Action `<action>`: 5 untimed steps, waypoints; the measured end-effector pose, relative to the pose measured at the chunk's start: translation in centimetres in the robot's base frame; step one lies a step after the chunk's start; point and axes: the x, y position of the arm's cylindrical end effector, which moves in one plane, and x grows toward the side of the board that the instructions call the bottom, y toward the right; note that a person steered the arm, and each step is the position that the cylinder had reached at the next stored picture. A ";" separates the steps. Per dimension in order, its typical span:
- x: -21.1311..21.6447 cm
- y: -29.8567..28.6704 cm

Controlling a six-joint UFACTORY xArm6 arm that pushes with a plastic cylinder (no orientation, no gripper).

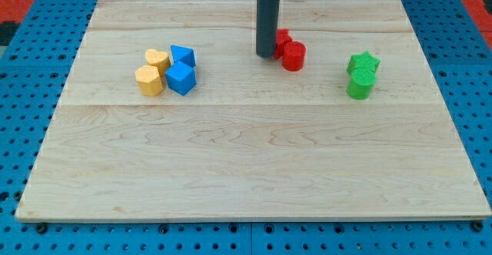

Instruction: Move the red star to the top left of the green star

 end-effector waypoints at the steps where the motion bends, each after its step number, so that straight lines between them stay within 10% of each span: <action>1: -3.0 1.4; 3: -4.8 1.5; 5: 2.1 10.5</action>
